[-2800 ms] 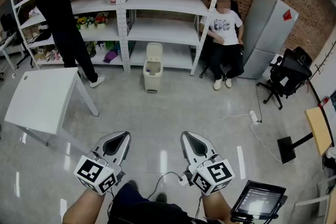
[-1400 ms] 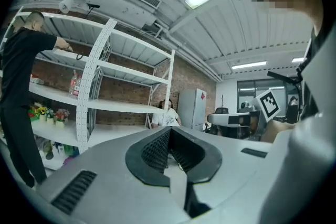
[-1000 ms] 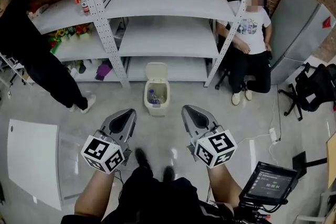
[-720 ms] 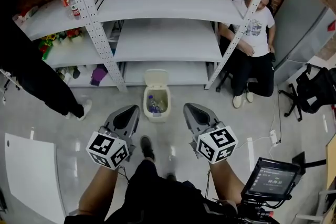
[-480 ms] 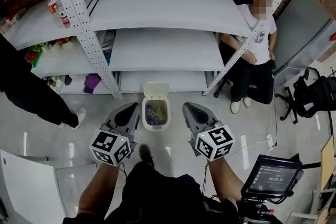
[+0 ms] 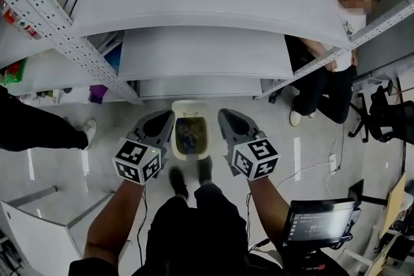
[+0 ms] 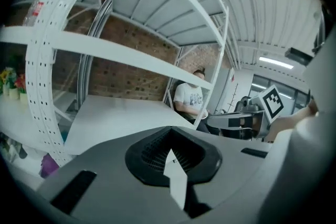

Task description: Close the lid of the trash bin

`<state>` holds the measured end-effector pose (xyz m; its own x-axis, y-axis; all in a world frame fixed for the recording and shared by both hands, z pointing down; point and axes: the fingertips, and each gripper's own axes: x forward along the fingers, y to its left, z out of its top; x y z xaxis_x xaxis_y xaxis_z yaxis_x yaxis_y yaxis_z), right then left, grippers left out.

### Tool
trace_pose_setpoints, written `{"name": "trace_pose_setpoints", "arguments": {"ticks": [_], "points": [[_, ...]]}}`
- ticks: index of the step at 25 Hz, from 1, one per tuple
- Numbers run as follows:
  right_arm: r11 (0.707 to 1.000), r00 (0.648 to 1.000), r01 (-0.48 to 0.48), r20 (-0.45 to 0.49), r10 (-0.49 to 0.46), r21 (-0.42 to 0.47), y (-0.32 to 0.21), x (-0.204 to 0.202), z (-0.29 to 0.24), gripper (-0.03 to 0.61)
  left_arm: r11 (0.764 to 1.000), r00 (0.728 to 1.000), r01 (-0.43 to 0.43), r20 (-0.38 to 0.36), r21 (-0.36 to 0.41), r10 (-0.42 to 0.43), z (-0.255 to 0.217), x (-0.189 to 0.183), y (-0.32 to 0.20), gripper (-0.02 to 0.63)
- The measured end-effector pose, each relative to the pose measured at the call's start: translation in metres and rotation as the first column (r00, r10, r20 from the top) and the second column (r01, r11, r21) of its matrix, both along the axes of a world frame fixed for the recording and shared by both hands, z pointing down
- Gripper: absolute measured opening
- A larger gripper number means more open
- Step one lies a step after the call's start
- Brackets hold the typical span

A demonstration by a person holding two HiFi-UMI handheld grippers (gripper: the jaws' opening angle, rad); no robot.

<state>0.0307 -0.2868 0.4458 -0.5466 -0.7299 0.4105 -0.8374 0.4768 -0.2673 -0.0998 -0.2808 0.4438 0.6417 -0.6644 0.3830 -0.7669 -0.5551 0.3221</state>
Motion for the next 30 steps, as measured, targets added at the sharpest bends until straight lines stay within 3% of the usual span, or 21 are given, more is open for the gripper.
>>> {"name": "trace_pose_setpoints", "arguments": {"ticks": [8, 16, 25, 30], "points": [[0.984, 0.995, 0.083, -0.038, -0.090, -0.159, -0.076, -0.008, 0.128, 0.008, 0.985, 0.999, 0.042, 0.036, -0.170, -0.036, 0.128, 0.015, -0.089, -0.009], [0.951, 0.990, 0.098, -0.070, -0.124, -0.294, -0.092, -0.026, 0.235, 0.008, 0.943, 0.995, 0.041, 0.094, -0.330, -0.010, 0.245, 0.020, -0.114, -0.009], [0.922, 0.989, 0.081, -0.080, -0.120, -0.378, -0.083, -0.017, 0.267, 0.008, 0.910, 0.995, -0.006, 0.089, -0.415, 0.047, 0.267, 0.038, -0.084, -0.009], [0.893, 0.981, 0.120, -0.087, -0.175, -0.433, -0.035, -0.019, 0.286, 0.008, 0.880, 0.994, -0.037, 0.069, -0.473, 0.079, 0.288, 0.046, -0.033, -0.009]]}}
